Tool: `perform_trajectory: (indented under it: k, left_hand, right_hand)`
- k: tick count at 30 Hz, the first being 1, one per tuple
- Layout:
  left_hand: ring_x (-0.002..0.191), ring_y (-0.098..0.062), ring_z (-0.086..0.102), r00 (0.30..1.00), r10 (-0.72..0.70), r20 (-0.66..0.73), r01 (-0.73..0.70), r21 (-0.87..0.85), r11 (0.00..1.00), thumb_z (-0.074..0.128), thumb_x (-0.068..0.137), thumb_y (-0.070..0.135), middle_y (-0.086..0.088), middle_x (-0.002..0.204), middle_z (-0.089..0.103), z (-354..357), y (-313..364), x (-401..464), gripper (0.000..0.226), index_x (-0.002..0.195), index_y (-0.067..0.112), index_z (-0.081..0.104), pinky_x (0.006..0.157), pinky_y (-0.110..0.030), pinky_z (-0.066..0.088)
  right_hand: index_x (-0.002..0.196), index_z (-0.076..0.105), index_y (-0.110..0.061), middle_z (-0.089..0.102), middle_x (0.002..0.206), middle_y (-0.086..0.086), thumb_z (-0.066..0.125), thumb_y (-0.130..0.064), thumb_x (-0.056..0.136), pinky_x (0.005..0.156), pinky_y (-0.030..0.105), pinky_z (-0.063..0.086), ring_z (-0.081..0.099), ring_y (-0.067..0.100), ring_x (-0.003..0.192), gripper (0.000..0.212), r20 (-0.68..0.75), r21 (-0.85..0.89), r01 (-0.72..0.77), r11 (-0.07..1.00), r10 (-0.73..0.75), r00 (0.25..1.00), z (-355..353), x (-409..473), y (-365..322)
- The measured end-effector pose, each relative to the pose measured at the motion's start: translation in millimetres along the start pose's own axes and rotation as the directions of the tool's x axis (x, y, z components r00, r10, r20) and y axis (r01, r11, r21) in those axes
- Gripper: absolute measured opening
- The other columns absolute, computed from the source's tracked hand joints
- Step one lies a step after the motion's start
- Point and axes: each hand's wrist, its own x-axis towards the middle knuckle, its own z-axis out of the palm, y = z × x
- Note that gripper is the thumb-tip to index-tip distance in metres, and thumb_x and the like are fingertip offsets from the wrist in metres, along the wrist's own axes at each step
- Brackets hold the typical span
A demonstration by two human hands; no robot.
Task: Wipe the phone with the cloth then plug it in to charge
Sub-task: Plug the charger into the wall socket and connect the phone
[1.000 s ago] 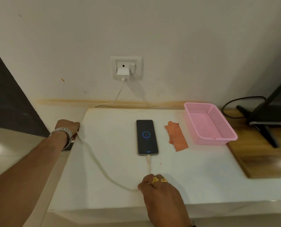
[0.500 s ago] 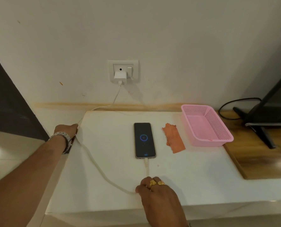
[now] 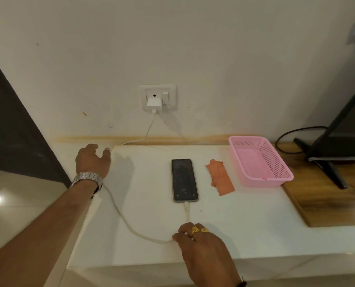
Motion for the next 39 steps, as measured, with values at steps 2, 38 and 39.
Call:
perform_trajectory:
  k: [2,38,39]
  left_hand:
    - [0.116,-0.04,0.063,0.987,0.151,-0.054,-0.153,-0.02,0.988,0.068,0.098,0.03,-0.019,0.123,0.07,-1.8,19.6,-19.9,0.037,0.125,0.005,0.07,0.104,-0.048,0.05]
    - [0.119,-0.031,0.064,0.436,0.493,0.753,-0.823,0.113,0.556,0.059,0.096,0.027,-0.004,0.125,0.066,205.0,195.4,-108.4,0.027,0.119,0.021,0.072,0.083,-0.035,0.049]
    - [0.118,-0.031,0.064,0.432,0.496,0.754,-0.831,0.119,0.544,0.059,0.096,0.027,-0.004,0.123,0.066,206.5,195.3,-108.7,0.027,0.118,0.021,0.073,0.082,-0.036,0.05]
  right_hand:
    - [0.097,0.079,-0.037,0.072,0.098,-0.018,0.096,-0.022,0.048,0.056,0.012,0.053,0.068,0.001,0.074,0.054,-0.068,0.063,-0.009,0.998,0.013,0.998,-5.0,-2.4,2.4]
    - [0.084,0.071,-0.032,0.069,0.082,-0.01,0.075,-0.033,0.079,0.06,0.025,0.043,0.059,0.013,0.072,0.006,-0.063,0.504,-0.773,0.384,0.909,0.411,-24.8,69.9,128.2]
    - [0.086,0.073,-0.03,0.067,0.08,-0.011,0.074,-0.031,0.079,0.058,0.023,0.042,0.06,0.013,0.072,0.007,-0.063,0.5,-0.775,0.385,0.909,0.411,-24.5,70.6,128.4]
